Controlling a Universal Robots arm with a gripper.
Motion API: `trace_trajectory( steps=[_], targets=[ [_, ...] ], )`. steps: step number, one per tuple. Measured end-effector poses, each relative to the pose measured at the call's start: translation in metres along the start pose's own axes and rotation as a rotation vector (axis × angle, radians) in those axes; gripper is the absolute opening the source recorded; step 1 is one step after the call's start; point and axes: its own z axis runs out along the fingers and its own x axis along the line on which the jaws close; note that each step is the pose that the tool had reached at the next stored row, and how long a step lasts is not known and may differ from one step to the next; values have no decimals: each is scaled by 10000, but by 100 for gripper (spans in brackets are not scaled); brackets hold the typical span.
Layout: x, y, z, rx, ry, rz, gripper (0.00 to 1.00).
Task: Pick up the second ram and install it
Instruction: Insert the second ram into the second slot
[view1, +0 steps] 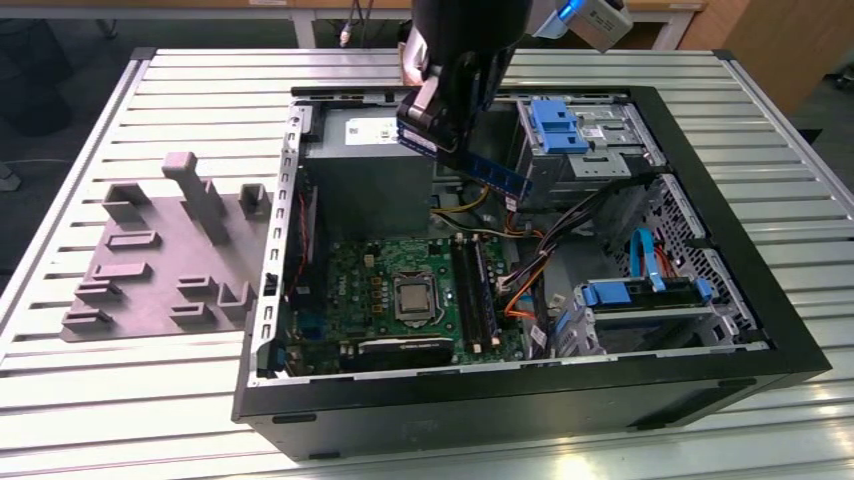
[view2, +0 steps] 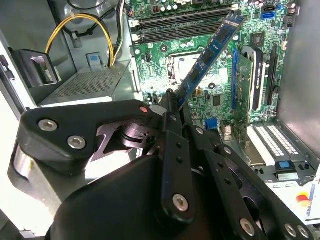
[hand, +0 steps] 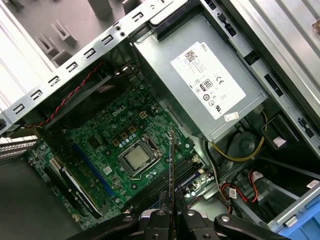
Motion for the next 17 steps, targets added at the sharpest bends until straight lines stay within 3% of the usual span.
trace_trajectory(
  steps=[17],
  targets=[
    [0, 0, 0, 4, -2, 205, 15]
  ],
)
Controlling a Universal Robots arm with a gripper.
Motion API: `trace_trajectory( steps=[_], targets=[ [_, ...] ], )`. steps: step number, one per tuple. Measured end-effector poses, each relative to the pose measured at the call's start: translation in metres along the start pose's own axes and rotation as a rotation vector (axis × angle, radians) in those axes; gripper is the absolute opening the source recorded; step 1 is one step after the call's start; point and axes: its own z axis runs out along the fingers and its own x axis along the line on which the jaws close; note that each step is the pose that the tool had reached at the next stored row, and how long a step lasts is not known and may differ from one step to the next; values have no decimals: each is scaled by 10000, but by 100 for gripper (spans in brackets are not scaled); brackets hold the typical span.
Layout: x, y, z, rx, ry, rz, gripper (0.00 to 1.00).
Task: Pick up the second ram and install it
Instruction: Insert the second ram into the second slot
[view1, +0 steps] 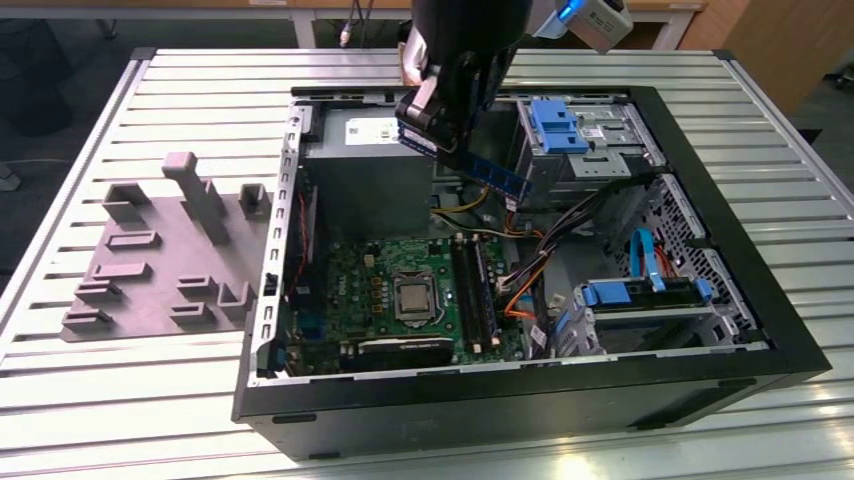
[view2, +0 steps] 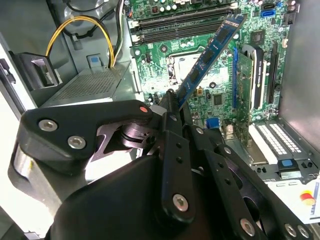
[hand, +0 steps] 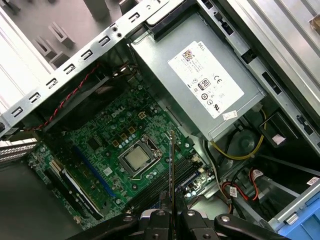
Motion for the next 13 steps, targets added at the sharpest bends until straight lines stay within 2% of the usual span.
trace_trajectory(
  steps=[13],
  targets=[
    [0, 0, 0, 3, -2, 174, 15]
  ],
)
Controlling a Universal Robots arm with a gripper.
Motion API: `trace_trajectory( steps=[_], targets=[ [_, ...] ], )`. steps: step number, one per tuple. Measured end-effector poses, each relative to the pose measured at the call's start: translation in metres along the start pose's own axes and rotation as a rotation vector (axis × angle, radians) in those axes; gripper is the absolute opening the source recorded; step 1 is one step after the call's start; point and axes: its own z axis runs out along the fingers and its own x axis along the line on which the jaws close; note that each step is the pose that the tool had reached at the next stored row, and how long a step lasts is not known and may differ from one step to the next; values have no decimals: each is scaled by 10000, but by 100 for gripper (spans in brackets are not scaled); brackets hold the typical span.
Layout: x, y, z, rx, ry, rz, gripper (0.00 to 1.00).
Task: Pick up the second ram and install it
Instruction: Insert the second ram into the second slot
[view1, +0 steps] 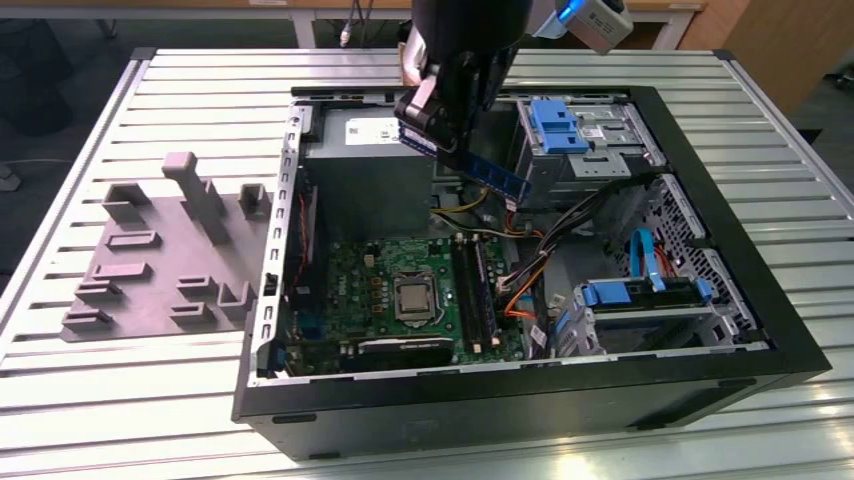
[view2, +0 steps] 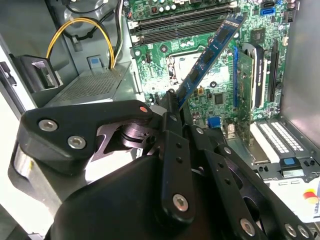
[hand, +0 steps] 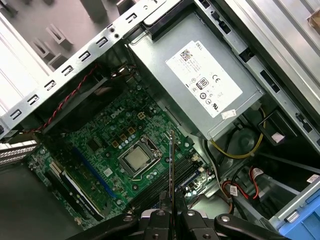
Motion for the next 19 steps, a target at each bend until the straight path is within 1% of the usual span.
trace_trajectory(
  steps=[7, 11, 15, 19],
  targets=[
    [0, 0, 0, 3, -2, 155, 15],
    [0, 0, 0, 7, -4, 414, 15],
    [0, 0, 4, 19, -9, 939, 15],
    [0, 0, 12, 39, -12, 1644, 15]
  ],
)
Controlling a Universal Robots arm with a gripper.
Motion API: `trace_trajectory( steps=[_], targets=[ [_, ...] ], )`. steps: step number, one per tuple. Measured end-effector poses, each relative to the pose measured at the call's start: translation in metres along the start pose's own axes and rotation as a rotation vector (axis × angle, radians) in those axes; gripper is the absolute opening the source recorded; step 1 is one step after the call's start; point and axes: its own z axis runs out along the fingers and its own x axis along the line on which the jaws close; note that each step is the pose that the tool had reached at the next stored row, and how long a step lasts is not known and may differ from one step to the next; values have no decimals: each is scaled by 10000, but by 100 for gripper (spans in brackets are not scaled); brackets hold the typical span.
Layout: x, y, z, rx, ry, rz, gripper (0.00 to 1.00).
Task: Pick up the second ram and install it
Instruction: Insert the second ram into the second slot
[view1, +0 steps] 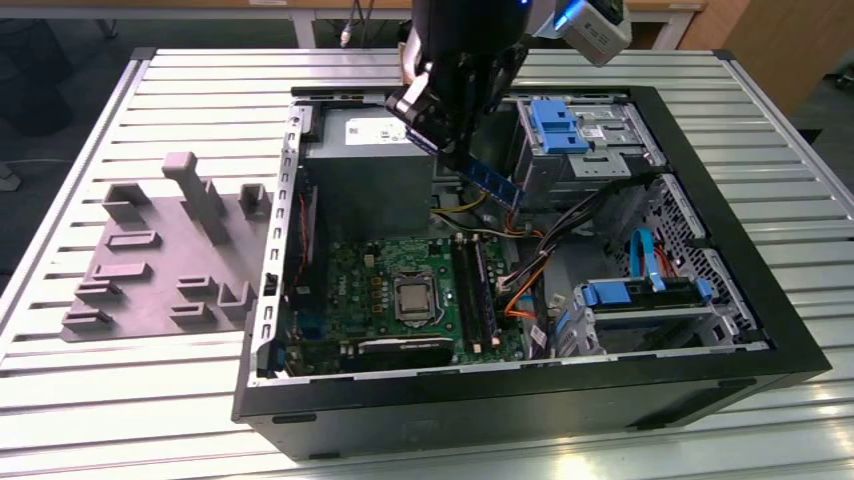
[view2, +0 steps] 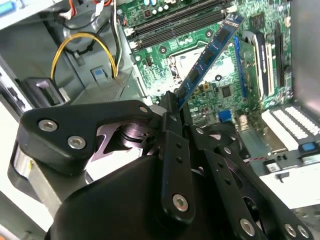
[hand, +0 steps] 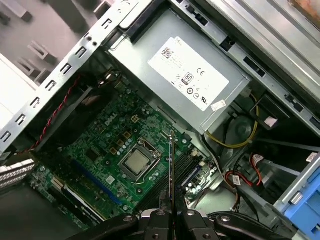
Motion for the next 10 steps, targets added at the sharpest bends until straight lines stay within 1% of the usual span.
trace_trajectory(
  steps=[10],
  targets=[
    [1, 0, 21, 44, -11, 1813, 15]
  ],
)
